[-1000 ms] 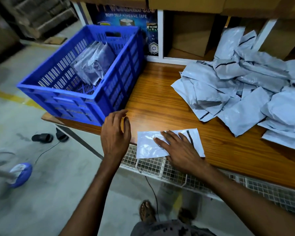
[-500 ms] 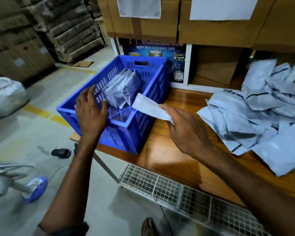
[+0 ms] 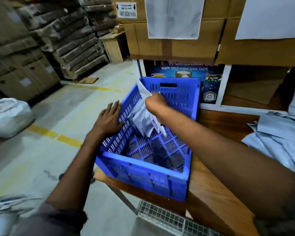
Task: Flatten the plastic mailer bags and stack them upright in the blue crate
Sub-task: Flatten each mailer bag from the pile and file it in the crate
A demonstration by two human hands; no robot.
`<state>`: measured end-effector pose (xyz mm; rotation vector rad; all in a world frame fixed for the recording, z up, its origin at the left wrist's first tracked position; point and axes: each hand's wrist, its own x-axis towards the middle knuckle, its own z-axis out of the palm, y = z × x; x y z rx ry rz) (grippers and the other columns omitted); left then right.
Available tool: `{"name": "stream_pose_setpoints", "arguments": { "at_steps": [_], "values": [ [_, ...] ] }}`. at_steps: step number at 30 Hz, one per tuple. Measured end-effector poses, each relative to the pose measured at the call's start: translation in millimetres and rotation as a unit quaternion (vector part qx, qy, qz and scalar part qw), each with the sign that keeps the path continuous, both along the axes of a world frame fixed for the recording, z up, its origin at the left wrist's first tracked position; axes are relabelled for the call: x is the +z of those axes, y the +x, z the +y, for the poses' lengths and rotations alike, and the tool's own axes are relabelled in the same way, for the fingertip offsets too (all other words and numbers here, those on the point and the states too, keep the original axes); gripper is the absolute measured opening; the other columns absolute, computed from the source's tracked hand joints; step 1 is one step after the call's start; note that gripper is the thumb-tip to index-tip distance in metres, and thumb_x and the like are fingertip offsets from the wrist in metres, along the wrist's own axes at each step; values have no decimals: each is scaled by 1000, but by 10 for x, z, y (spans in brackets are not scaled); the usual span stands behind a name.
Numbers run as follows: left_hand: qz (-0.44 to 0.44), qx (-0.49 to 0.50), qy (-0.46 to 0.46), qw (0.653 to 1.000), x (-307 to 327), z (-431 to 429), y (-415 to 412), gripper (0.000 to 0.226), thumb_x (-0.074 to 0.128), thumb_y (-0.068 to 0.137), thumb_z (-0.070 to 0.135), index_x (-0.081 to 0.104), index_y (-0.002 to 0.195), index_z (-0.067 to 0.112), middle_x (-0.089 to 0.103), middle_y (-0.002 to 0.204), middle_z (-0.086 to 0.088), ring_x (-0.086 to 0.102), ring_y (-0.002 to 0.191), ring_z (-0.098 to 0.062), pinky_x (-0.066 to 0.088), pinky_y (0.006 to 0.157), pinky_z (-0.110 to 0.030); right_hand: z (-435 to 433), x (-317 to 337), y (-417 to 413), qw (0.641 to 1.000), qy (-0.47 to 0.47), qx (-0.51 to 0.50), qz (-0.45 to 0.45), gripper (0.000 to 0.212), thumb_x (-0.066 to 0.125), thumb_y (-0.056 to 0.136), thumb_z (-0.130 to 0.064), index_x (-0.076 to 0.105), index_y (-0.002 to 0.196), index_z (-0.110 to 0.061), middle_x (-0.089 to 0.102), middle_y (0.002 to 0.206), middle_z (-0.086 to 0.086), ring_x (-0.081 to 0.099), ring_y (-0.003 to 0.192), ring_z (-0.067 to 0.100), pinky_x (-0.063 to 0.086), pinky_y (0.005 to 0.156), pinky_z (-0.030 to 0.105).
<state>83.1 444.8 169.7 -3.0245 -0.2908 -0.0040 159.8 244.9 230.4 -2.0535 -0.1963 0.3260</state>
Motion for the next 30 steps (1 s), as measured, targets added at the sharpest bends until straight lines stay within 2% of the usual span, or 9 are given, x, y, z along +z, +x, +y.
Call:
{"name": "stream_pose_setpoints", "arguments": {
  "at_steps": [2, 6, 9, 12, 15, 18, 22, 27, 30],
  "values": [
    [-17, -27, 31, 999, -44, -5, 10, 80, 46, 106, 45, 3, 164, 10, -4, 172, -7, 1, 159, -28, 12, 124, -43, 192, -220, 194, 992, 51, -101, 58, 44, 47, 101, -12, 50, 144, -4, 54, 146, 16, 51, 133, 34, 40, 111, 38],
    [-44, -59, 48, 996, -104, -50, -16, 71, 46, 107, 34, 14, 163, 6, 7, 172, -10, 10, 159, -28, 17, 124, -44, 311, -581, 455, 951, 53, -302, 48, 34, 46, 101, -9, 58, 132, 0, 61, 134, 22, 56, 125, 38, 41, 101, 42],
    [-80, -86, 41, 992, -162, -29, -33, 61, 42, 105, 26, 28, 159, 2, 21, 168, -14, 24, 155, -31, 28, 121, -47, 417, -766, 664, 934, 58, -349, 48, 39, 41, 101, -8, 48, 139, -3, 54, 141, 22, 51, 129, 39, 37, 102, 44],
    [-82, -100, 46, 991, -195, -16, -16, 64, 34, 98, 31, 40, 155, 2, 34, 164, -14, 34, 151, -30, 36, 117, -47, 535, -912, 885, 949, 95, -290, 77, 70, 49, 104, -36, 15, 161, -14, 20, 166, 16, 23, 149, 37, 20, 118, 47],
    [-87, -113, 54, 988, -197, 2, -4, 66, 27, 97, 36, 49, 149, 1, 45, 157, -15, 43, 146, -32, 44, 111, -48, 631, -1053, 989, 968, 99, -178, 148, 83, 30, 101, -66, 0, 163, -19, -5, 170, 7, -2, 156, 30, -1, 124, 50],
    [-95, -120, 65, 986, -217, 22, -8, 68, 25, 96, 37, 50, 149, 2, 46, 157, -14, 41, 147, -30, 41, 112, -44, 664, -1185, 1071, 961, 163, -148, 165, 62, 24, 109, -49, 16, 162, -19, 6, 170, 2, 4, 156, 23, -1, 124, 38],
    [-94, -125, 68, 985, -224, 32, 4, 69, 27, 95, 38, 50, 149, 2, 46, 157, -13, 39, 149, -29, 36, 113, -43, 621, -1243, 1110, 954, 131, -247, 107, 51, 37, 105, -18, 36, 156, -11, 29, 165, 8, 23, 152, 28, 13, 123, 34],
    [-104, -129, 75, 983, -219, 47, 17, 67, 29, 95, 38, 53, 146, 1, 48, 155, -14, 42, 147, -30, 31, 113, -38, 652, -1320, 1115, 974, 79, -162, 135, 70, 44, 98, -11, 20, 162, -25, 24, 166, 8, 28, 150, 32, 24, 123, 43],
    [-97, -126, 69, 985, -200, 38, 12, 68, 29, 95, 38, 53, 147, 2, 49, 155, -14, 42, 146, -30, 42, 112, -43, 638, -1319, 1060, 986, 35, -116, 111, 77, 46, 96, -13, 10, 163, -30, 11, 169, 6, 19, 153, 31, 21, 124, 46]
  ]
}}
